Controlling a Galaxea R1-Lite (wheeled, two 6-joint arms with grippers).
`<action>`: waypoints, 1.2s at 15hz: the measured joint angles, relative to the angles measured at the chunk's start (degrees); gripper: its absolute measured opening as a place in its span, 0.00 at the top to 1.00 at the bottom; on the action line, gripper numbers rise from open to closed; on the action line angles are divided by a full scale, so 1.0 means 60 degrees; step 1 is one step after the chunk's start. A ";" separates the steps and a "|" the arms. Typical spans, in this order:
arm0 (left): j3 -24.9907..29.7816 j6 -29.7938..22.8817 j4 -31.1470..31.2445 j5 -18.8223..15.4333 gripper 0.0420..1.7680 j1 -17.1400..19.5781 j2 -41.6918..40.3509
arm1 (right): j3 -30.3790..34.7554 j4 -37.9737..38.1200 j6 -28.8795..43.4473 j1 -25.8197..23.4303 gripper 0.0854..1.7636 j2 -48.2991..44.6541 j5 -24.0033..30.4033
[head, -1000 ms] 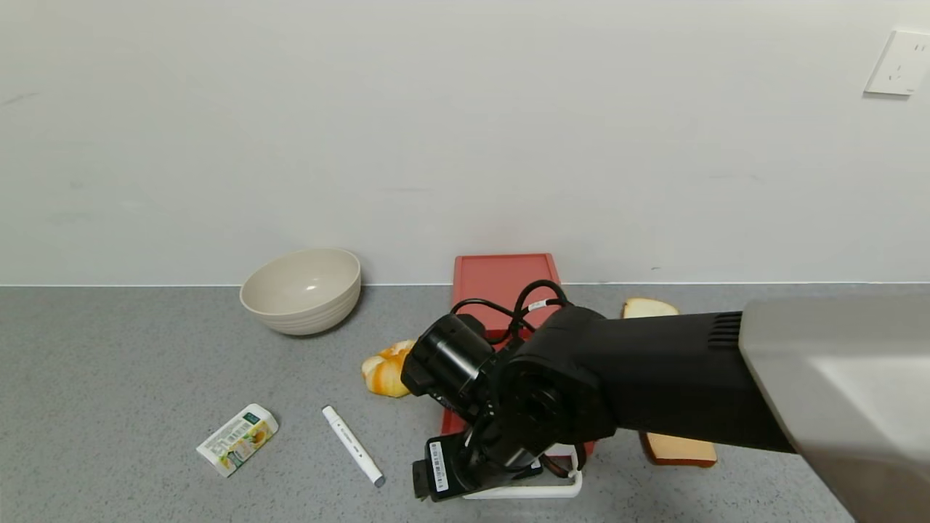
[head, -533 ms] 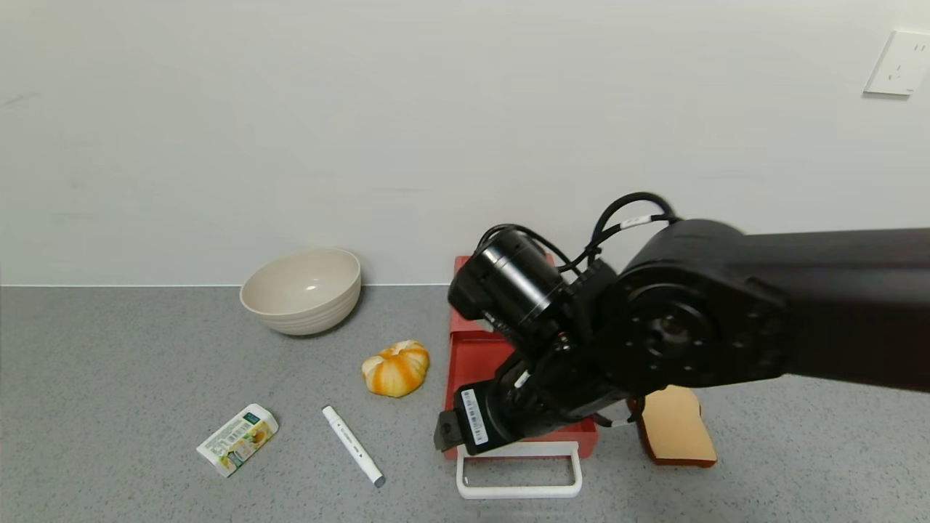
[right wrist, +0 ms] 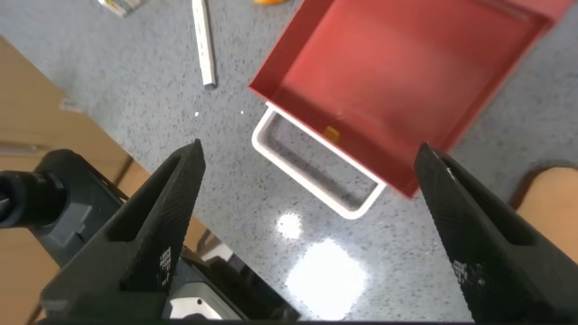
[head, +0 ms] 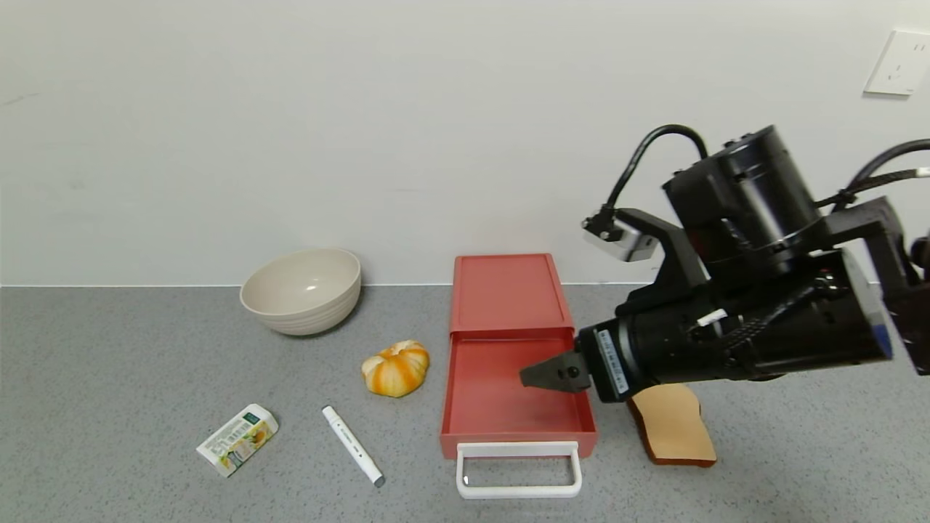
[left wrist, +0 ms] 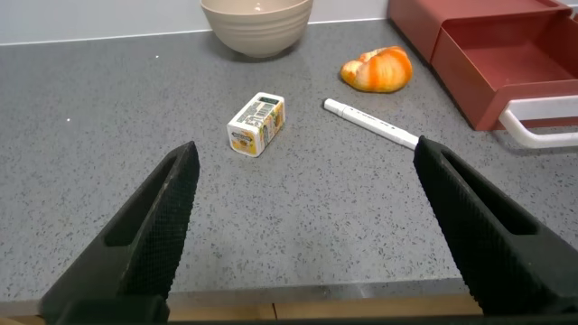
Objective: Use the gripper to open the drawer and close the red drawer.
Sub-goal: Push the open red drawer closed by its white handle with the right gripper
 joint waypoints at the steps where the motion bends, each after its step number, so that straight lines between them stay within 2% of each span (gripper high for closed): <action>1: 0.0000 -0.0004 0.0000 -0.0004 0.03 0.0000 0.0000 | 0.0626 -0.0516 -0.0156 -0.0362 0.03 -0.0473 0.0354; 4: 0.0000 0.0000 -0.0004 0.0000 0.03 0.0000 0.0000 | 0.1963 -0.1443 -0.0335 -0.1585 0.03 -0.1745 0.1625; 7: 0.0000 -0.0004 -0.0004 0.0000 0.03 0.0000 0.0000 | 0.2716 -0.1963 -0.0354 -0.2893 0.03 -0.2729 0.2743; 10: 0.0000 0.0000 0.0000 0.0000 0.03 0.0000 0.0000 | 0.3064 -0.2115 -0.0349 -0.3795 0.03 -0.3249 0.2940; 13: 0.0000 0.0000 -0.0004 -0.0004 0.03 0.0000 0.0000 | 0.3170 -0.2221 -0.0345 -0.4088 0.03 -0.3367 0.2922; 18: 0.0000 0.0000 -0.0004 -0.0004 0.03 0.0000 0.0000 | 0.3202 -0.2229 -0.0349 -0.4124 0.03 -0.3330 0.2922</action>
